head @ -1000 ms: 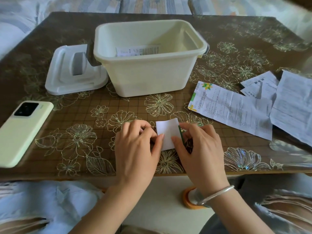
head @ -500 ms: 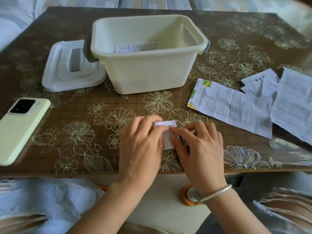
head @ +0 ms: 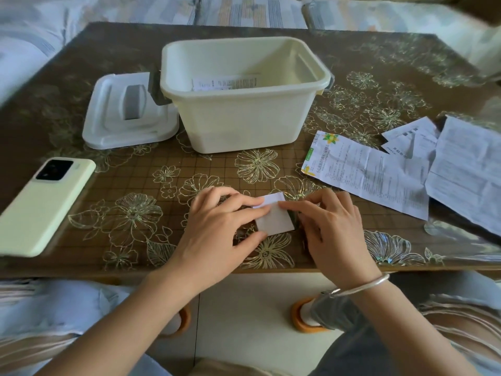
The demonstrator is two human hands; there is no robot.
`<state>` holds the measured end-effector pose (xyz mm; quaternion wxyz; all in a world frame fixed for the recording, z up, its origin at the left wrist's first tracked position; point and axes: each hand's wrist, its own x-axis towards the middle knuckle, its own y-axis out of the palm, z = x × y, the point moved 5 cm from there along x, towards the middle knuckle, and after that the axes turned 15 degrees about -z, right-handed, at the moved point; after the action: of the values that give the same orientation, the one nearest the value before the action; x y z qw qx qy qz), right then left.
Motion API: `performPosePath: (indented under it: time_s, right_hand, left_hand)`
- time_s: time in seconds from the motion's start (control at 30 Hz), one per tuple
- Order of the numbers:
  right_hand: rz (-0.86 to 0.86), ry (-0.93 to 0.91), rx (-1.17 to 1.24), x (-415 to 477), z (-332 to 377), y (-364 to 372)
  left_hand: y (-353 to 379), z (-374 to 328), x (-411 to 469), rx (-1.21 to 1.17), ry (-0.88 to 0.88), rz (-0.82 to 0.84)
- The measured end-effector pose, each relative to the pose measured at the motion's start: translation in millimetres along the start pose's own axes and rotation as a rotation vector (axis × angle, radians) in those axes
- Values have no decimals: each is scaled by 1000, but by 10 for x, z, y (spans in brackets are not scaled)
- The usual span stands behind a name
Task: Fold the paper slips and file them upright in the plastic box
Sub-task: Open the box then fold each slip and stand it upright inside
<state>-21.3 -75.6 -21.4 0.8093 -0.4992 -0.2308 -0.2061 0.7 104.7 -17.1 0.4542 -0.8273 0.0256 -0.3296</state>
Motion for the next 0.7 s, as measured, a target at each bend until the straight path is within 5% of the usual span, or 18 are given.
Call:
performPosePath:
  time_s: [0.13,0.27,0.43,0.53,0.7]
  right_hand:
    - [47,-61,70,98,60,-126]
    - [194,-432,71,118,268,-84]
    - [189,-679,64,166,291,-46]
    - [91,-591,127,251,360,-135]
    - [-42,-291,291,594,384,-254]
  left_hand:
    - [-4,6,43,-16,52,23]
    - [8,-1,85,-88,70,67]
    - [-36,176,144,-291,-11,105]
    - [-33,203,161,-322,-21,68]
    - [-295,201,344,-413,-83,-245]
